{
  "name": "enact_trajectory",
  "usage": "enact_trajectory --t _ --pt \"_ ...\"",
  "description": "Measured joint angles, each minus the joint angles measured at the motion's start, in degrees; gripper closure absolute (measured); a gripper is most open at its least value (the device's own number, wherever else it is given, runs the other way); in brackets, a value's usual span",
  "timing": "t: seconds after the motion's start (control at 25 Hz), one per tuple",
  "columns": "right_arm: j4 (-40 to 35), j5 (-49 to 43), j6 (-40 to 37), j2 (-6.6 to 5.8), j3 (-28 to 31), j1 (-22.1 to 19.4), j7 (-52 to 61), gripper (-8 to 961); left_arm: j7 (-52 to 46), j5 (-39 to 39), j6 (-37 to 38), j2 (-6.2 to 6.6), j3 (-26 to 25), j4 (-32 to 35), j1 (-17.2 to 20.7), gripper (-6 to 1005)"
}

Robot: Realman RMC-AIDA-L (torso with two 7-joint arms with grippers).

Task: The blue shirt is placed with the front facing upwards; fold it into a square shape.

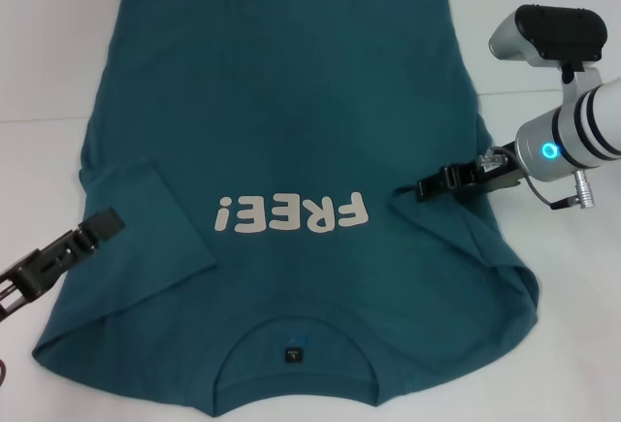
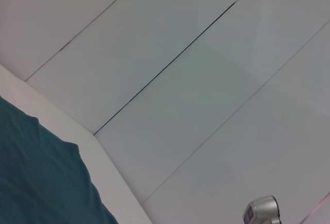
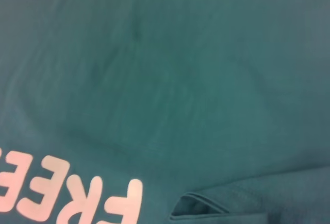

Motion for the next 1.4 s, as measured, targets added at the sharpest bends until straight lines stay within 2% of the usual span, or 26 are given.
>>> enact_trajectory --t 0.44,0.72,0.96,1.24,1.4 --pt "1.66 0.30 2.67 1.01 -0.45 0.50 0.01 242 0.11 0.00 -0.18 0.00 0.00 -0.39 0.00 279" --pt "1.67 -0.08 2.41 1.16 -0.76 0.88 -0.01 280 0.15 0.00 -0.26 0.00 0.00 -0.38 0.00 279" --pt "1.25 -0.03 1.72 1.11 -0.68 0.78 0.04 543 0.15 0.00 -0.26 0.00 -0.03 -0.36 0.00 279" --pt "1.12 -0.07 0.55 0.47 -0.41 0.56 0.86 815 0.15 0.00 -0.25 0.00 -0.09 -0.35 0.00 279" --pt "0.71 -0.07 -0.13 0.43 -0.41 0.41 0.94 812 0.15 0.00 -0.24 0.00 -0.09 -0.36 0.00 279"
